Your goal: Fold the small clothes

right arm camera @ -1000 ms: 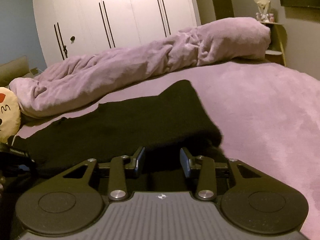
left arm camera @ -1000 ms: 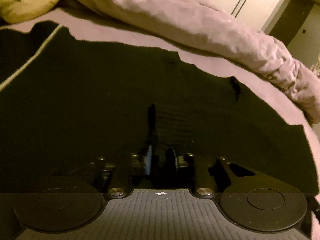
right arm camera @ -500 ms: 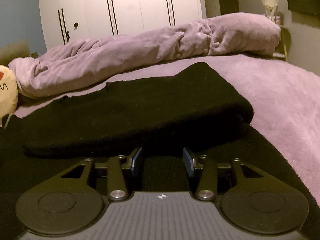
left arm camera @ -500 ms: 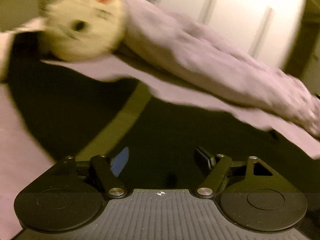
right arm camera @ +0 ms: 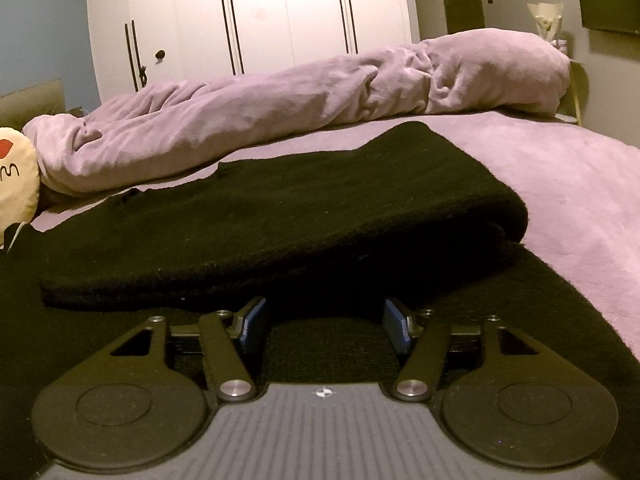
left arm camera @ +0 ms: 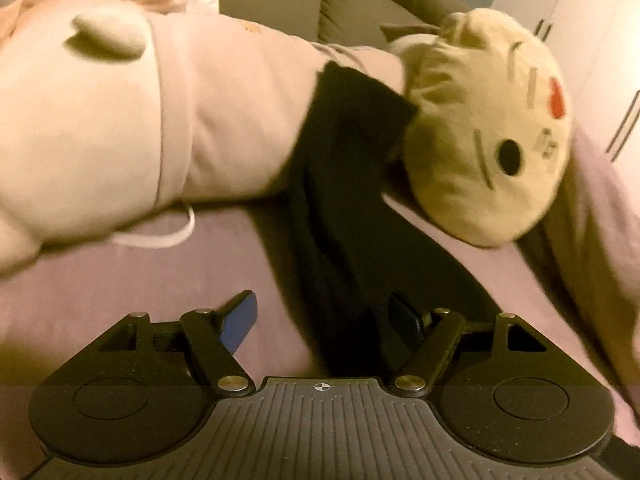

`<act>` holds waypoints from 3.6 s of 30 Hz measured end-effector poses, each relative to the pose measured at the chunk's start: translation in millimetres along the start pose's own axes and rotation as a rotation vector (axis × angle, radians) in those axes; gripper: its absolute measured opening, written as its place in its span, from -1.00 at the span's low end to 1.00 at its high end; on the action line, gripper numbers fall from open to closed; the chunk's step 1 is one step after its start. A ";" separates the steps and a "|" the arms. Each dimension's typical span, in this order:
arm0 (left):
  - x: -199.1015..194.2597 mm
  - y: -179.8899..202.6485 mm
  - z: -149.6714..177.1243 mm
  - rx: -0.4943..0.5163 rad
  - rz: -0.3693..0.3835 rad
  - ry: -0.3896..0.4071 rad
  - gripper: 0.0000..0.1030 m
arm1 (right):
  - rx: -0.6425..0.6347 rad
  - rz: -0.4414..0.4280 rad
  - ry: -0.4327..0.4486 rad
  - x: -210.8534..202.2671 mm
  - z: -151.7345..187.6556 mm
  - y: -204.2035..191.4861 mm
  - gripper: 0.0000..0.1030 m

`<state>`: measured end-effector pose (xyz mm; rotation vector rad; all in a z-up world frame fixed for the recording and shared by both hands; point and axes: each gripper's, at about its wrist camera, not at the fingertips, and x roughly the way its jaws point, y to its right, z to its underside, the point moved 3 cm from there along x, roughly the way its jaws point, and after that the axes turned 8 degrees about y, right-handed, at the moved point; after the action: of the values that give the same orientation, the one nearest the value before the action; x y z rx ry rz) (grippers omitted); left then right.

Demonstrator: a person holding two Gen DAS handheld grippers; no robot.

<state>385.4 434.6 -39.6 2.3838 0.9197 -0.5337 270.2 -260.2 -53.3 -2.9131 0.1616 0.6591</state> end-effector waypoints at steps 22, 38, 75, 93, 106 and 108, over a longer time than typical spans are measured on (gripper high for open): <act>-157.6 166.5 35.6 0.575 0.596 0.183 -0.78 | 0.020 -0.012 0.008 1.5 1.3 2.2 0.21; -271.7 116.7 226.7 0.707 0.519 -0.159 0.23 | 0.021 -0.042 -0.005 1.4 -1.8 1.5 0.40; -286.3 21.7 189.1 0.406 0.444 -0.366 0.82 | 0.134 -0.179 0.131 -15.7 -62.4 -119.9 -0.73; -239.0 140.5 193.0 0.608 0.378 -0.175 0.82 | 0.535 -0.127 -0.057 24.7 -38.3 12.6 -0.16; -170.7 161.7 186.3 0.536 0.216 -0.180 0.61 | 0.427 -0.170 -0.059 49.9 -56.3 15.2 -0.78; -172.2 158.9 182.4 0.500 0.204 -0.154 0.59 | 0.380 -0.180 -0.024 49.8 -70.2 6.9 -0.79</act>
<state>347.2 140.2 -39.8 2.7825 0.5069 -0.9386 343.4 -282.5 -13.2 -2.5183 0.0174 0.5627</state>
